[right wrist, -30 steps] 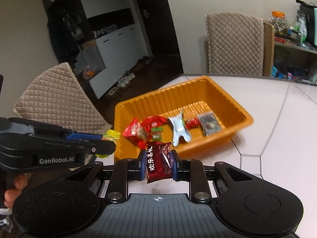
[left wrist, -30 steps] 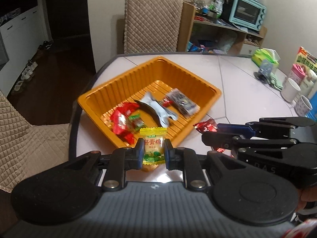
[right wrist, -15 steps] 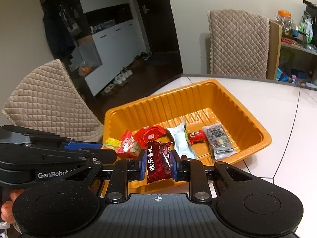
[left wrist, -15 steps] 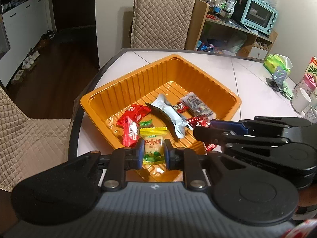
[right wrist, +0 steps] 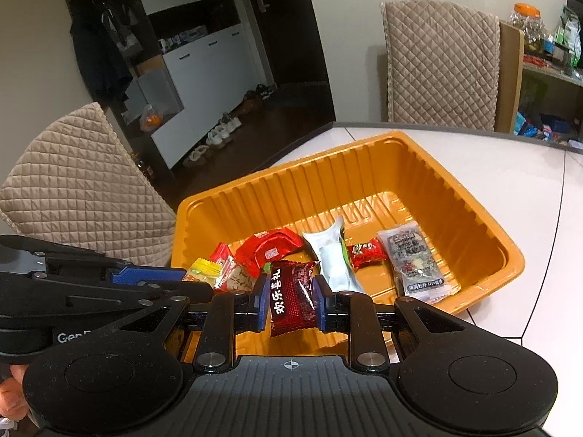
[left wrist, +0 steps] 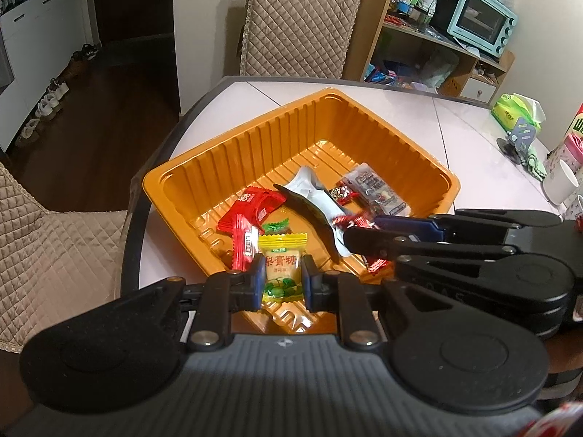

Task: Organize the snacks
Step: 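Open both tools to drop the candies into the tray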

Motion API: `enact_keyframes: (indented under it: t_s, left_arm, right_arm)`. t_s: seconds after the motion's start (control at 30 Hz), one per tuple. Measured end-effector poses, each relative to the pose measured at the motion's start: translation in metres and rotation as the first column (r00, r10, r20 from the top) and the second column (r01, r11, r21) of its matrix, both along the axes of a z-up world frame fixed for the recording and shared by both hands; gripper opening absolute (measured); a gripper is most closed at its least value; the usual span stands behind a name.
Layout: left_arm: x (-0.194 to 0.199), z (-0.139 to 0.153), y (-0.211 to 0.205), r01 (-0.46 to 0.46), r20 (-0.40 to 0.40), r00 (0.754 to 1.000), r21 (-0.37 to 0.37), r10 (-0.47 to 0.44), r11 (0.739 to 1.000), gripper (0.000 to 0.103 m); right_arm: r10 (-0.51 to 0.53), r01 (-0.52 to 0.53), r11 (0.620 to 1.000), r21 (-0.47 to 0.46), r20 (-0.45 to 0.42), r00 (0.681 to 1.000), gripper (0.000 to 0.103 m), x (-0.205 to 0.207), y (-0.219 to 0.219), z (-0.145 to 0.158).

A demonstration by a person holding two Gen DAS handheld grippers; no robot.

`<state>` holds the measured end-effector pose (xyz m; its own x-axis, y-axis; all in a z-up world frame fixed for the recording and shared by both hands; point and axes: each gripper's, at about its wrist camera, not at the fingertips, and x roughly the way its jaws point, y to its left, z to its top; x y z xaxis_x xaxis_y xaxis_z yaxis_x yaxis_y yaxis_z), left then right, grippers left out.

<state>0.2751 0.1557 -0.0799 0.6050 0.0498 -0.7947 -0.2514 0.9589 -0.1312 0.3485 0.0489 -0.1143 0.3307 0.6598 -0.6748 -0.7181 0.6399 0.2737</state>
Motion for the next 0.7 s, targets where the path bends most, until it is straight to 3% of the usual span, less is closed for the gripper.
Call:
enact_keyframes:
  t_s: [0.23, 0.7]
  left_arm:
    - [0.001, -0.0027, 0.0027, 0.003, -0.011, 1.0, -0.002, -0.003, 1.0, 0.018]
    - [0.0037, -0.0042, -0.001, 0.021, -0.017, 1.0, 0.0, -0.021, 1.0, 0.018]
  right_arm:
    - [-0.003, 0.003, 1.0, 0.0, -0.026, 1.0, 0.026, 0.0051, 0.0035, -0.0045]
    - [-0.043, 0.043, 0.999, -0.017, -0.014, 0.999, 0.036, 0.0104, -0.0042, -0.0005]
